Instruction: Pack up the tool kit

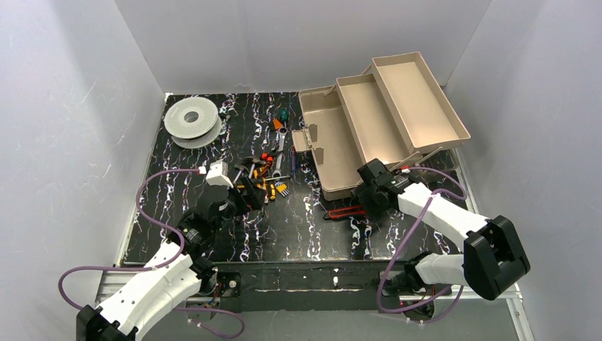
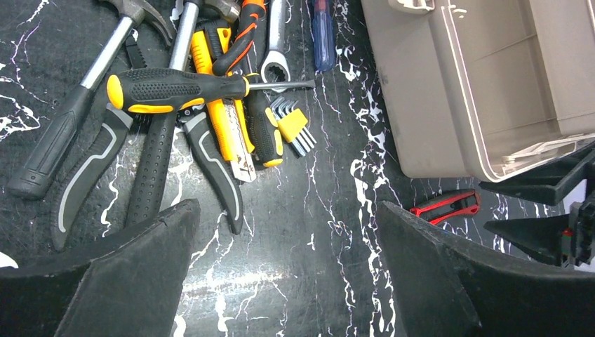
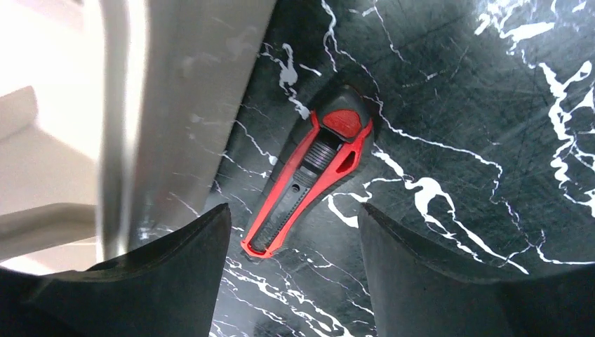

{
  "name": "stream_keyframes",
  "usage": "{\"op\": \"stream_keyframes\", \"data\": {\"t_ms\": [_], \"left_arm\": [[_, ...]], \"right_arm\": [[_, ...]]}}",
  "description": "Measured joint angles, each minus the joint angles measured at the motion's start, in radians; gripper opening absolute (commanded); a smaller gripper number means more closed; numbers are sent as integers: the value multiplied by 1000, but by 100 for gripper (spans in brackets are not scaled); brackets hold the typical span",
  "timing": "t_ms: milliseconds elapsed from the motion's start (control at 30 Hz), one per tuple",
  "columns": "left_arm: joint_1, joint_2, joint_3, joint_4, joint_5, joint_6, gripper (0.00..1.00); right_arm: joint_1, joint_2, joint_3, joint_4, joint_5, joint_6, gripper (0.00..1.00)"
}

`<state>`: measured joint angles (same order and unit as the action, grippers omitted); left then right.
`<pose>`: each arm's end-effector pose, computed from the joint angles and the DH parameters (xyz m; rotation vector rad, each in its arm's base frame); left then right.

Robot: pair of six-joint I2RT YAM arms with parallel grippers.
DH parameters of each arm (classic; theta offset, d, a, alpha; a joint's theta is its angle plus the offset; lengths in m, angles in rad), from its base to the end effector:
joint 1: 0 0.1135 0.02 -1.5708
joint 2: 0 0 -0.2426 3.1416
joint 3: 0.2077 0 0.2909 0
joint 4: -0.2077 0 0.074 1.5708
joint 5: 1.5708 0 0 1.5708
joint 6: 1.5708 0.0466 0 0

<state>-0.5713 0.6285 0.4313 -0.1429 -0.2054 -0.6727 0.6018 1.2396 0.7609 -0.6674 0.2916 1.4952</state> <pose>0.1964 -0.1150 0.2193 -0.2409 1.9416 -0.6403 0.2304 0.1420 0.1569 1.2273 2.3670 0.3027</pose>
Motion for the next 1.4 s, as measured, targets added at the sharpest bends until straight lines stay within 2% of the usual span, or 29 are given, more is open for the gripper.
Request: {"op": "stream_keyframes", "data": {"t_ms": [333, 500, 767, 800, 900, 933, 1000, 1067, 1100, 1167, 1333, 1400], "left_arm": [[0, -18, 0, 0, -1, 13, 98], [0, -18, 0, 0, -1, 20, 98], [0, -35, 0, -16, -14, 31, 98], [0, -44, 0, -27, -21, 33, 98], [0, -75, 0, -50, -38, 39, 98], [0, -86, 0, -56, -43, 42, 98], [0, -105, 0, -64, -49, 47, 98], [0, -114, 0, -71, -53, 51, 98], [0, -116, 0, -74, -55, 53, 98], [0, -117, 1, -79, -58, 54, 98], [0, -129, 2, -98, -58, 57, 98], [0, -137, 2, -100, -57, 56, 98]], "right_arm": [[-14, 37, -60, 66, -71, 140, 75], [-27, 48, -124, 118, -98, 208, 71], [-59, 106, -113, 200, -182, 243, 63], [-64, 113, -110, 200, -192, 246, 61], [-81, 126, -106, 208, -219, 249, 30], [-85, 130, -108, 210, -219, 256, 25], [-92, 128, -109, 214, -227, 253, 24], [-92, 121, -109, 208, -222, 254, 10], [-92, 113, -109, 200, -218, 256, 7], [-92, 73, -111, 181, -205, 249, 4], [-96, -86, -118, 51, -135, 226, 4], [-96, -140, -119, 20, -119, 223, 15]]}}
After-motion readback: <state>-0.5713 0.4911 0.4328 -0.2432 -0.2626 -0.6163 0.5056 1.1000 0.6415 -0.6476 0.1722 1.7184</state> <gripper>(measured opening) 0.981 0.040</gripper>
